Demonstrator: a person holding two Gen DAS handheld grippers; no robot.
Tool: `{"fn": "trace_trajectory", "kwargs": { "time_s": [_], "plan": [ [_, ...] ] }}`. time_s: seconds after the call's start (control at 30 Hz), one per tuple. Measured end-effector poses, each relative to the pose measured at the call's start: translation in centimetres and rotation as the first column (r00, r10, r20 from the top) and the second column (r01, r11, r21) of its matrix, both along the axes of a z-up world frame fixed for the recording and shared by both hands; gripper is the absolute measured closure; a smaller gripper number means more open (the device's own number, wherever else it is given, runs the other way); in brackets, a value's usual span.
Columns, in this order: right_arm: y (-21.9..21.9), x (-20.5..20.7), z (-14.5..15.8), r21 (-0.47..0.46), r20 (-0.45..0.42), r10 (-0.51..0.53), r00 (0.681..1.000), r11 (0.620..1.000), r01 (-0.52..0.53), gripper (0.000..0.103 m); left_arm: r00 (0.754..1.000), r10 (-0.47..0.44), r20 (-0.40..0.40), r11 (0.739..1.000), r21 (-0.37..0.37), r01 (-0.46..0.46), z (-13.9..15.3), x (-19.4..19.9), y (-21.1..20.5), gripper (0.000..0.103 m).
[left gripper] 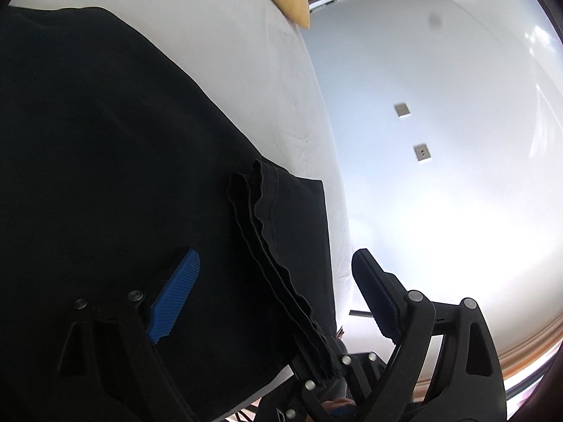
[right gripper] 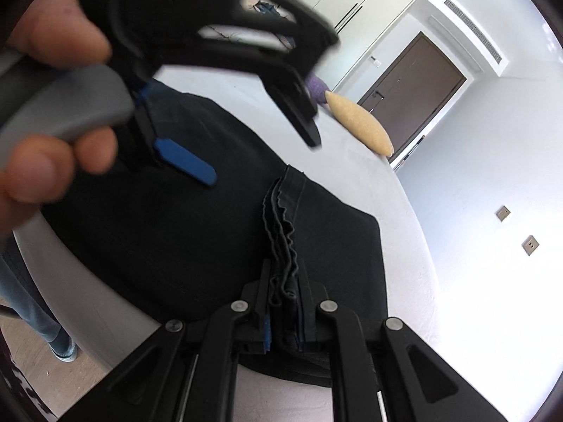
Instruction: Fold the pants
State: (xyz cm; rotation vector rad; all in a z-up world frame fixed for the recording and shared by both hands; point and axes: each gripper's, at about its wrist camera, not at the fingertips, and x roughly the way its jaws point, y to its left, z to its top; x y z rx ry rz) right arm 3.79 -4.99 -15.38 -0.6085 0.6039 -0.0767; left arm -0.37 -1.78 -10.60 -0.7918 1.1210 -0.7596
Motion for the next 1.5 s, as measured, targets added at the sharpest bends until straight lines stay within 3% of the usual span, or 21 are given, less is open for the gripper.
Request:
{"fn": "trace_trajectory", "kwargs": {
  "time_s": [0.17,0.27,0.33,0.37,0.43,0.53,0.73,1.0,1.4,1.5],
  "plan": [
    [1.2,-0.7,1.1,0.018,0.015,0.036,0.999,0.999,-0.036,0.092,0.999,-0.017,-0.042,0.999,0.035,0.018,-0.4,1.0,-0.5,0.015],
    [2.5,-0.8,1.7,0.014,0.017,0.071,0.997,0.997,-0.071,0.092,0.998,-0.031,-0.048,0.999,0.034,0.032,-0.3,1.5,-0.3,0.02],
    [3.3,-1.2,1.5,0.004,0.015,0.099,0.995,0.995,-0.099,0.092,0.998,-0.05,-0.037,0.998,0.048,0.051,0.0,2.1,-1.0,0.06],
    [3.8,-1.4,1.5,-0.001,0.012,0.112,0.994,0.994,-0.112,0.092,0.998,-0.059,-0.034,0.996,0.061,0.061,0.1,2.2,-0.8,0.07],
    [4.6,-1.7,1.5,-0.008,0.005,0.138,0.99,0.99,-0.138,0.092,0.998,-0.063,-0.025,0.994,0.091,0.065,0.2,2.3,0.0,0.082],
    [5.4,-2.2,1.3,-0.022,-0.003,0.177,0.984,0.984,-0.177,0.092,0.998,-0.062,-0.011,0.991,0.121,0.063,0.5,2.5,1.6,0.092],
    [7.2,-1.7,1.8,-0.044,-0.014,0.288,0.958,0.957,-0.288,0.092,0.995,-0.089,0.043,0.972,0.221,0.078,1.7,3.2,6.1,0.093],
    [10.3,0.1,1.6,-0.005,-0.064,0.406,0.912,0.914,-0.407,0.091,0.994,-0.086,0.072,0.94,0.335,0.057,3.0,5.7,13.3,0.093],
    [10.4,3.2,1.3,0.059,-0.173,0.436,0.883,0.899,-0.433,0.089,0.997,-0.054,0.05,0.935,0.354,0.033,-0.5,7.2,18.7,0.093],
    [11.3,5.1,2.3,0.113,-0.187,0.447,0.875,0.894,-0.433,0.077,0.997,-0.047,0.064,0.934,0.358,0.021,-0.7,7.3,18.9,0.093]
  ]
}}
